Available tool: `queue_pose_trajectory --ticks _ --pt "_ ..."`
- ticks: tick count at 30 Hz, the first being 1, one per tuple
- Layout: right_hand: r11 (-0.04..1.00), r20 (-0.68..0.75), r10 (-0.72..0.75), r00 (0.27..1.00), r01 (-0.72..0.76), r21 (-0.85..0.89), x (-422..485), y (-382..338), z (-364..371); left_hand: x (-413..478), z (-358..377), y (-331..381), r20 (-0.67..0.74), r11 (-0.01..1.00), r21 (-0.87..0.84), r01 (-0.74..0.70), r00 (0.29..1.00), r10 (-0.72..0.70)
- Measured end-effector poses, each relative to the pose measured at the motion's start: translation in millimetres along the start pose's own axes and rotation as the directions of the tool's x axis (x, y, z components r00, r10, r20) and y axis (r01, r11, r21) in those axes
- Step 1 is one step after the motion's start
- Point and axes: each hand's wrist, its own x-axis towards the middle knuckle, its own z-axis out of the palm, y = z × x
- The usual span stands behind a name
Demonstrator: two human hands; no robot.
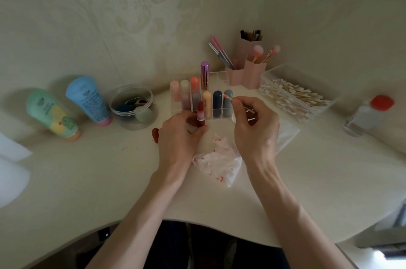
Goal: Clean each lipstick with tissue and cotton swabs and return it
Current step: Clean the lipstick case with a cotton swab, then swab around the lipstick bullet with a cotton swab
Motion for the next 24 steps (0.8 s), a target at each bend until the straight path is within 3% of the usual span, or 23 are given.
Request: queue_pose_trajectory --ticks 17,24 --pt "0.999 0.015 -0.031 0.999 0.03 0.027 0 3 0 -15 -17 4 -0.036 1.0 -0.001 -0.024 0.999 0.024" --pt "0.982 0.2 -0.175 0.964 0.157 0.102 -8 -4 6 -36 -59 -17 -0.268 0.977 0.111 -0.185 0.941 0.208"
